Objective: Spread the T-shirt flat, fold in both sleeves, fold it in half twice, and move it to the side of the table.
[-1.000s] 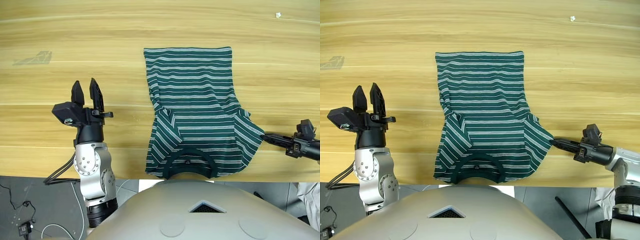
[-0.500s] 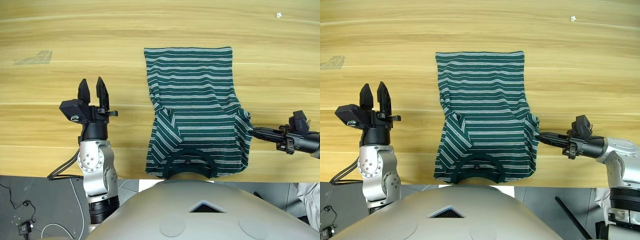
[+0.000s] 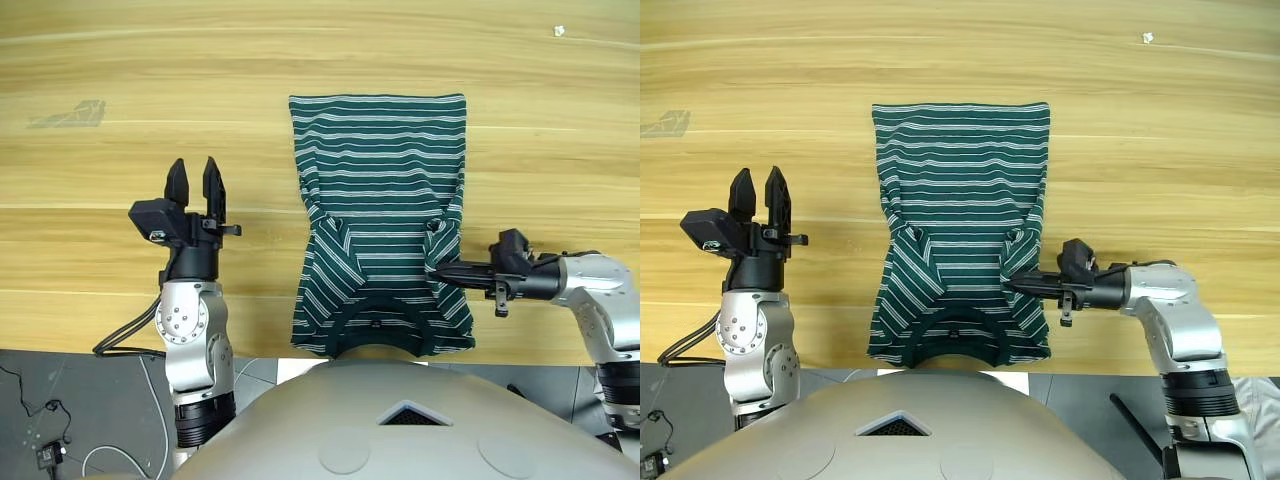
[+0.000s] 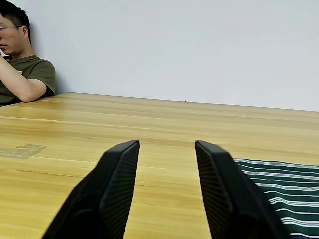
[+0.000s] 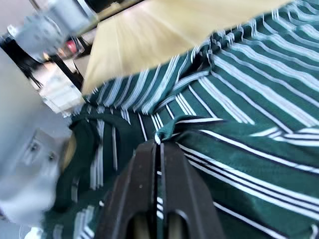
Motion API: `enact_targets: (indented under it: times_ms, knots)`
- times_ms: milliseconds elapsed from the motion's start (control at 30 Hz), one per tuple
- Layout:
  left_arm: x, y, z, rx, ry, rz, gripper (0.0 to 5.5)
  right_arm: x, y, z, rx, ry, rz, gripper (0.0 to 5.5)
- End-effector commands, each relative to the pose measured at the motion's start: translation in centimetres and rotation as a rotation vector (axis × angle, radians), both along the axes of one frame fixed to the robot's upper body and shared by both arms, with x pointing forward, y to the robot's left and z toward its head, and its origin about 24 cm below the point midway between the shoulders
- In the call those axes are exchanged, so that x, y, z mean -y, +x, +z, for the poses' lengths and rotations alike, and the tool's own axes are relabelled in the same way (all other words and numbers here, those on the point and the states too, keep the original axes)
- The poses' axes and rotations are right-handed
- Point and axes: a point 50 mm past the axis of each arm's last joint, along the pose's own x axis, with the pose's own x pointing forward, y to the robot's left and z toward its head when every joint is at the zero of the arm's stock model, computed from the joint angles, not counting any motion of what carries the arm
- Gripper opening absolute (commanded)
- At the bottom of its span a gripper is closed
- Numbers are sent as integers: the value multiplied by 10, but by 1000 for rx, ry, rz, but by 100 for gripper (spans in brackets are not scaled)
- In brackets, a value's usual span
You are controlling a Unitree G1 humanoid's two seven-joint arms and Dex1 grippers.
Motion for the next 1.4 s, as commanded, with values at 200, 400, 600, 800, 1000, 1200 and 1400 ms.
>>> enact_targets:
  times_ms: [200,400,600,800,1000,1200,1400]
  knots:
    - [0,-2,-3,-17,23,-11,210,-9,-3,6,10,61,33,106]
    - [2,2,-2,-13,32,-32,210,-13,-6,6,-10,76,49,205]
    - [-6,1,10,-7,413,-175,223,2,31,27,314,81,-279,309]
    - [-24,-25,7,-71,1160,-597,319,47,36,51,886,-330,-259,309]
    - [-16,-58,-11,-31,1502,-1096,409,57,-6,29,1211,-527,298,309]
    - [-1,-68,-27,35,1535,-1255,427,76,-24,14,1179,-544,493,309]
    - [4,-77,-30,56,1534,-1361,427,69,-44,5,1178,-433,577,309]
